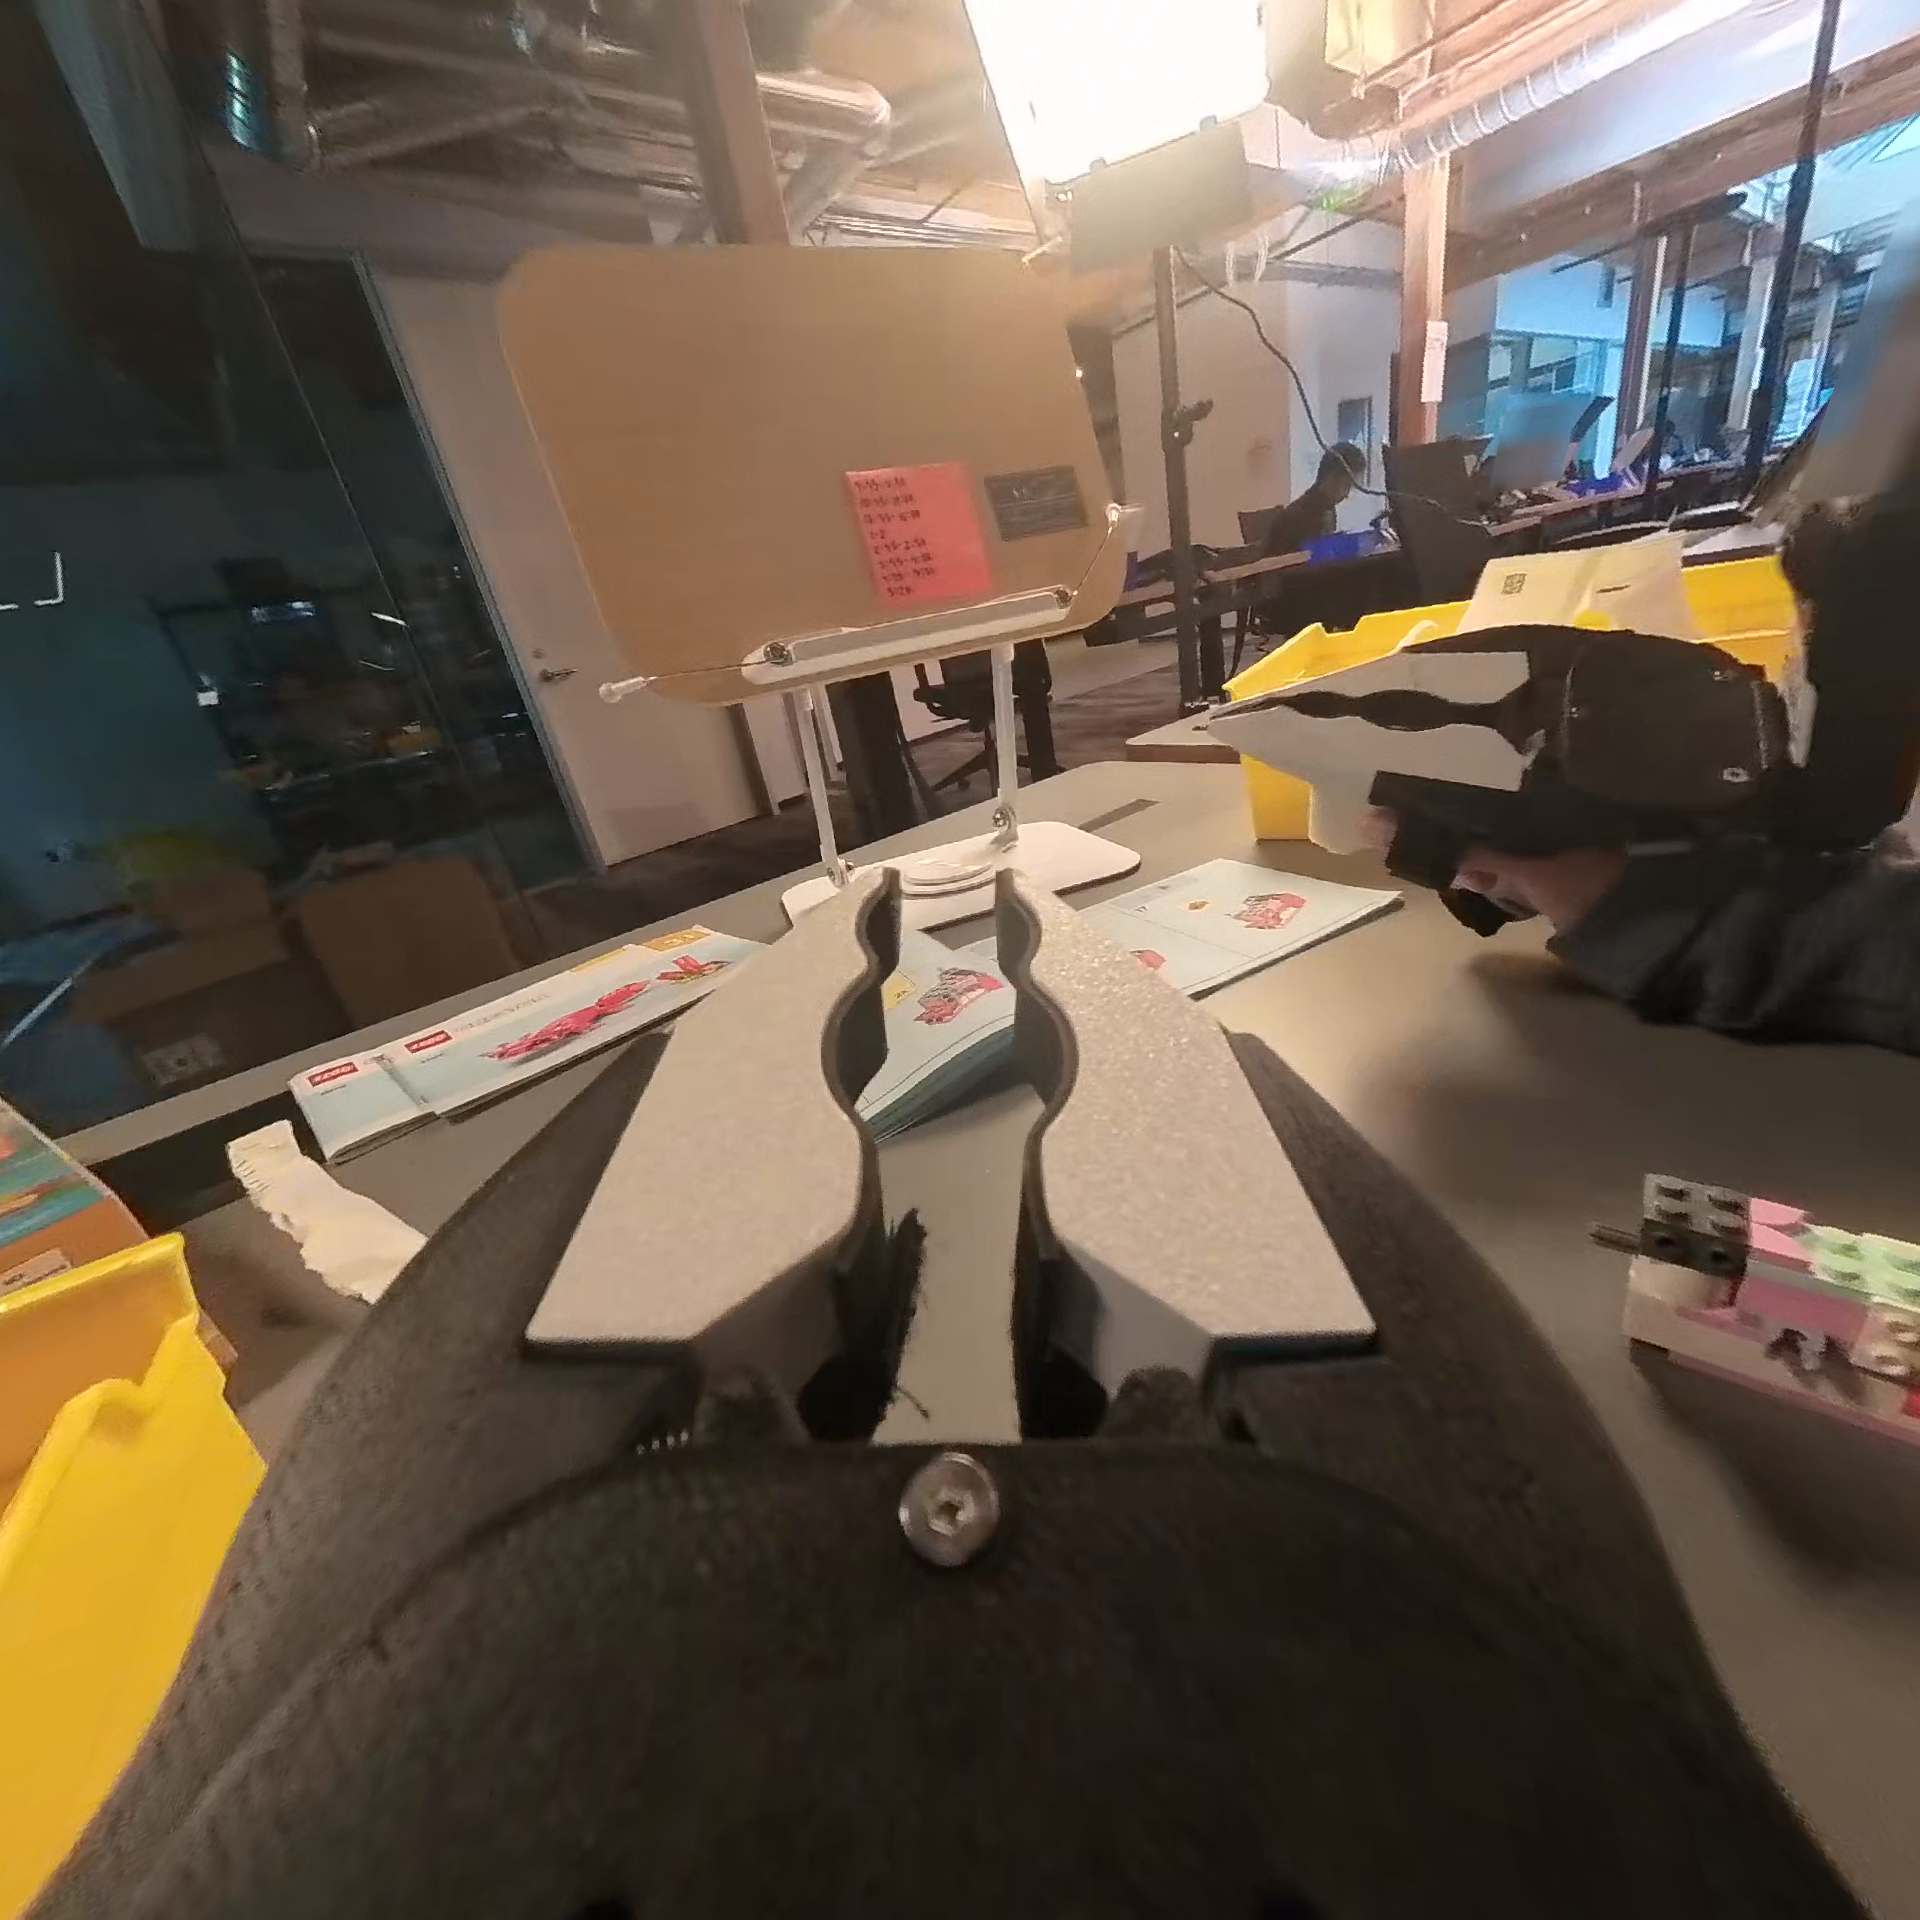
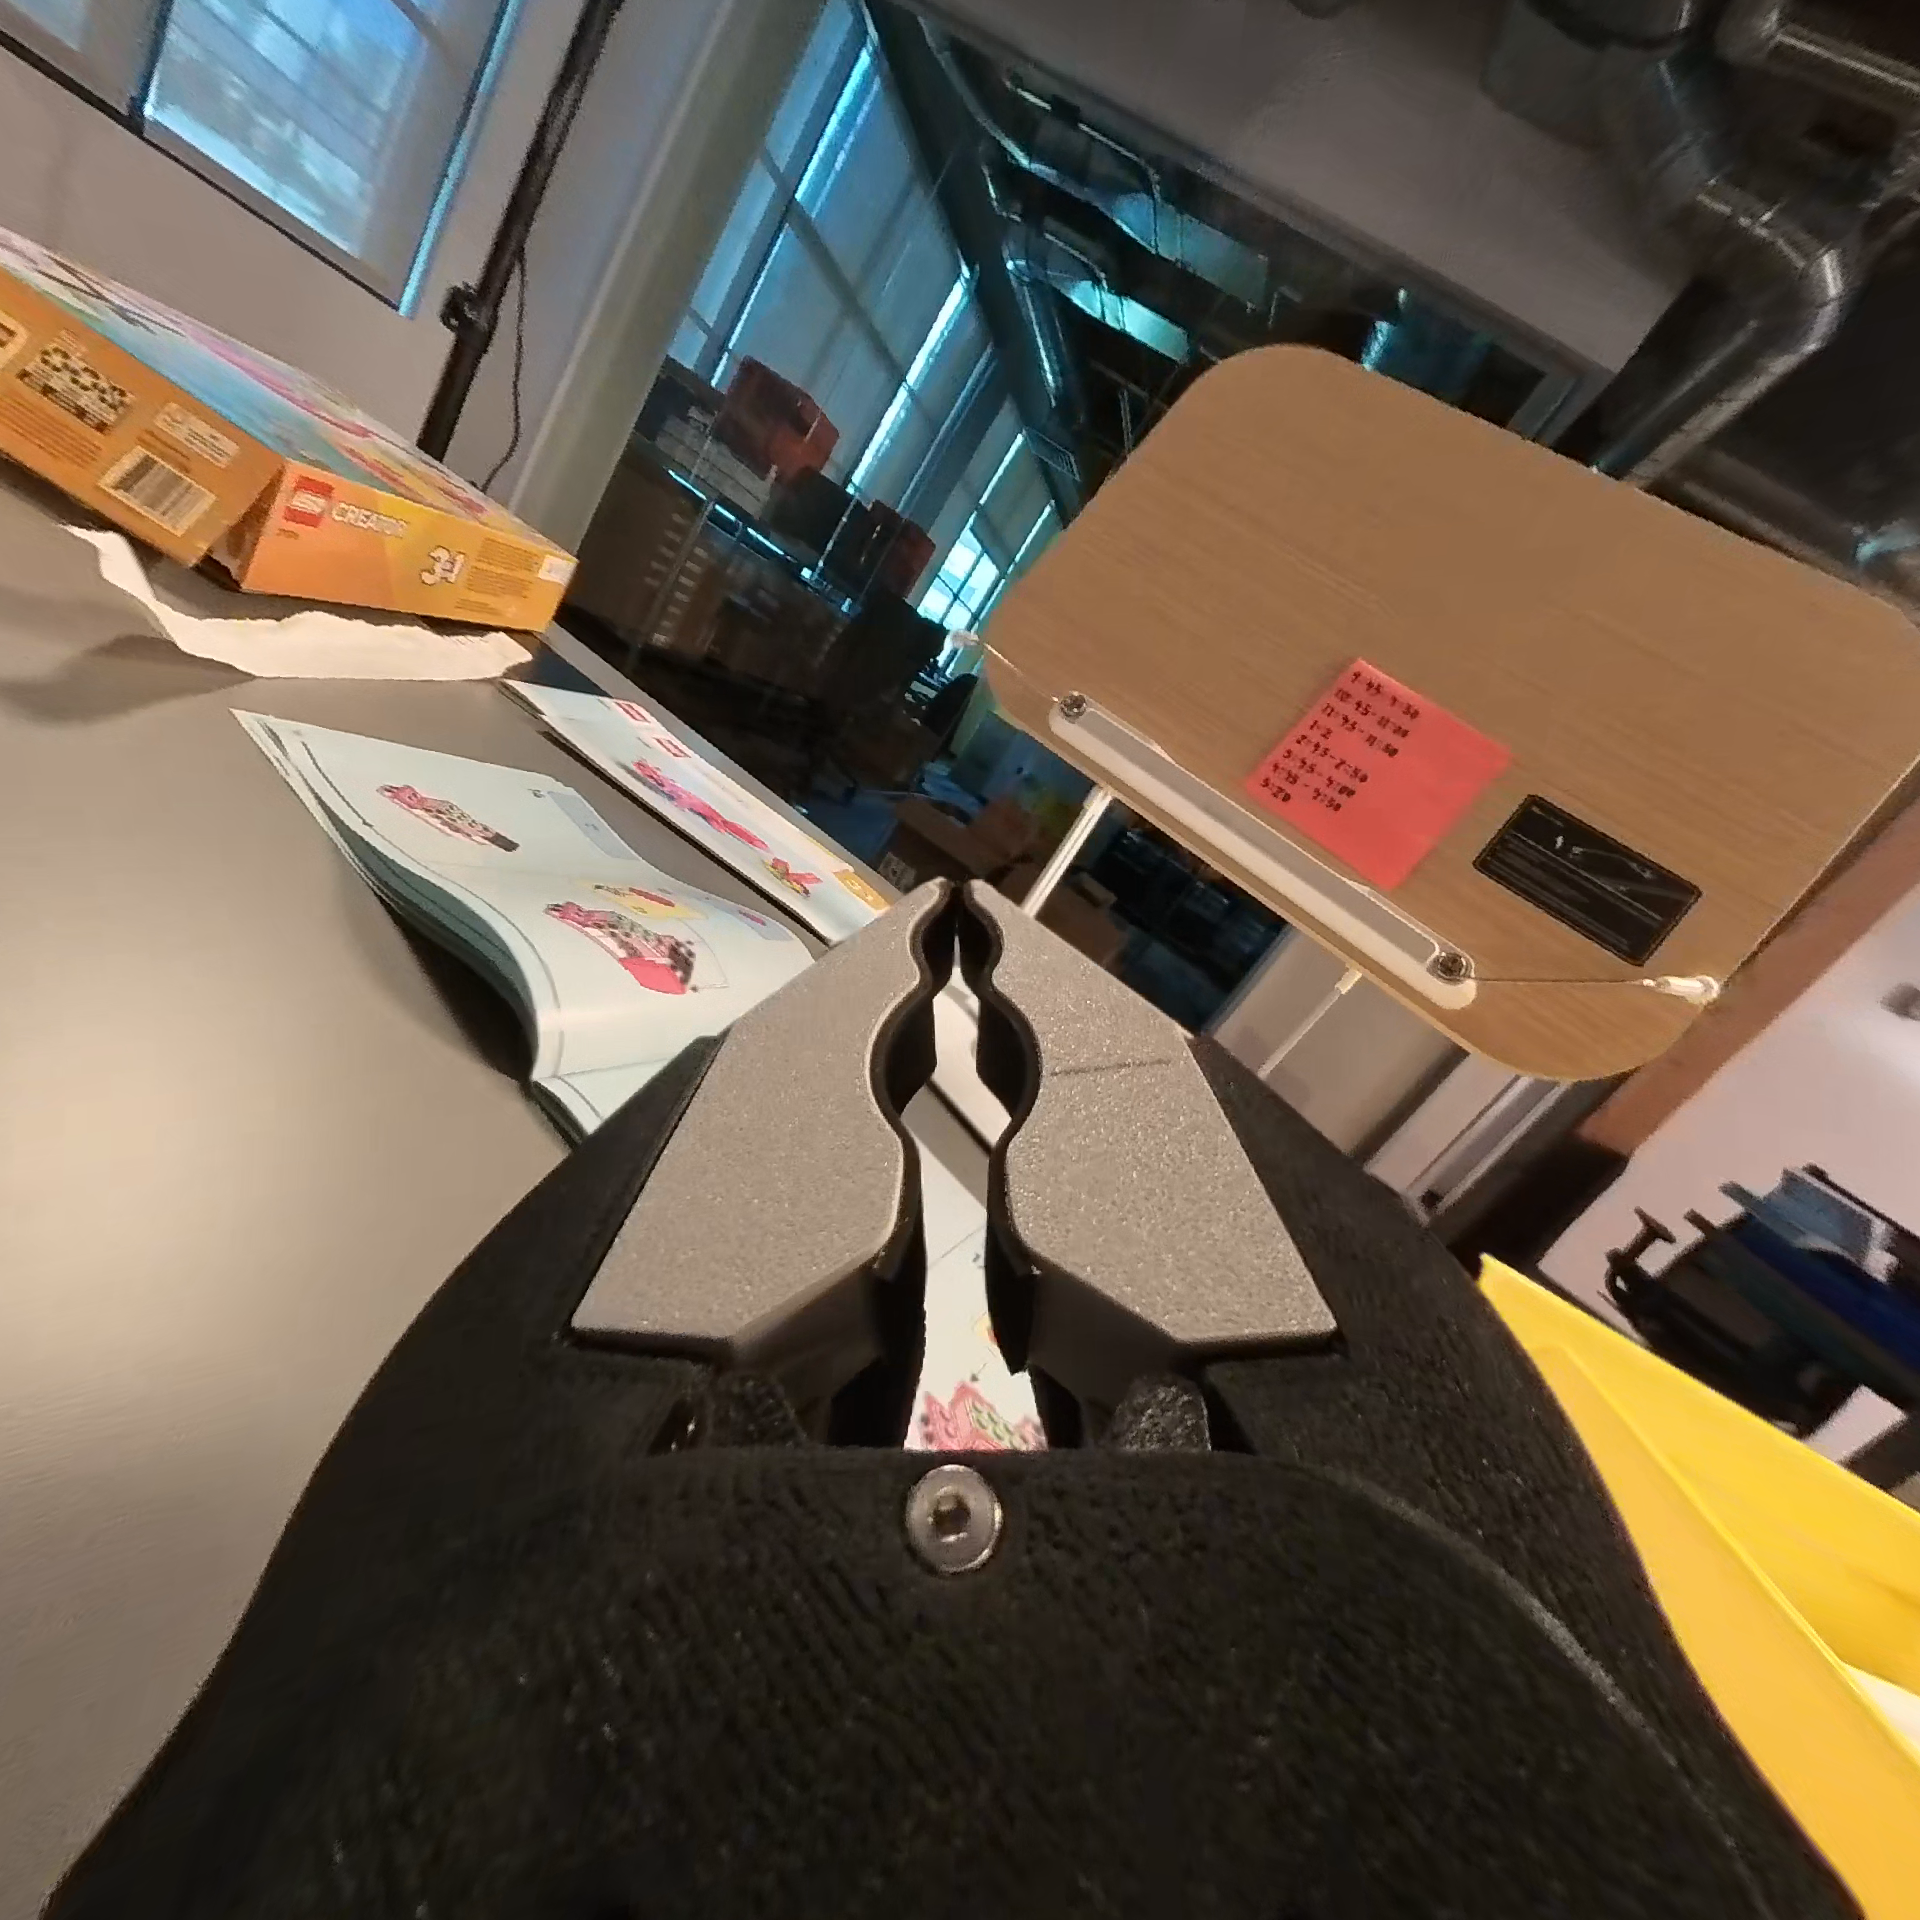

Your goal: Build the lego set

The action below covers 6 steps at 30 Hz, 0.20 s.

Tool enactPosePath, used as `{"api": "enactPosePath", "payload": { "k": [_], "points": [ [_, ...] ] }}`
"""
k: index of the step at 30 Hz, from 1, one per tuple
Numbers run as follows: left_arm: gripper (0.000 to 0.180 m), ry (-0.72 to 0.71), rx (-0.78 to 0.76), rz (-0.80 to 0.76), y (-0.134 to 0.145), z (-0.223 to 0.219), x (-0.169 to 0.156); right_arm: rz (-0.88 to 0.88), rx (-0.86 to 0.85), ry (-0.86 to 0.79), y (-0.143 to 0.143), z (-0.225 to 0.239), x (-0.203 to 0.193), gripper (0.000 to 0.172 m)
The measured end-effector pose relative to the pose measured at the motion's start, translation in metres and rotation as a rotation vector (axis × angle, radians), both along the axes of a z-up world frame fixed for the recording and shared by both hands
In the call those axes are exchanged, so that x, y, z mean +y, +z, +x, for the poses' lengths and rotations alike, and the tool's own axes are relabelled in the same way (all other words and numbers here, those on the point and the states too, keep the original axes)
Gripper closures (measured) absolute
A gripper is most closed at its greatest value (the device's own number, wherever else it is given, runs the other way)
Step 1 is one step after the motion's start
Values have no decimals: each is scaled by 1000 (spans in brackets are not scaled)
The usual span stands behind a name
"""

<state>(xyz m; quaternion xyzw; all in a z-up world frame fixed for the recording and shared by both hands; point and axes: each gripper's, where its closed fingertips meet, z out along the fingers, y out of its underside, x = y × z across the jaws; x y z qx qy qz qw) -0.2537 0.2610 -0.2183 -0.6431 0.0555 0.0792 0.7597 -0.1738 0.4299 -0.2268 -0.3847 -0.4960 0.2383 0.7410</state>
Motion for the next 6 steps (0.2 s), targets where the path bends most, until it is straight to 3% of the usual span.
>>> {"api": "enactPosePath", "payload": {
  "k": [6],
  "points": [
    [169,32,45,-22,-4,-5,2,-5,-1,5,-1,3,-2,172]
  ]
}}
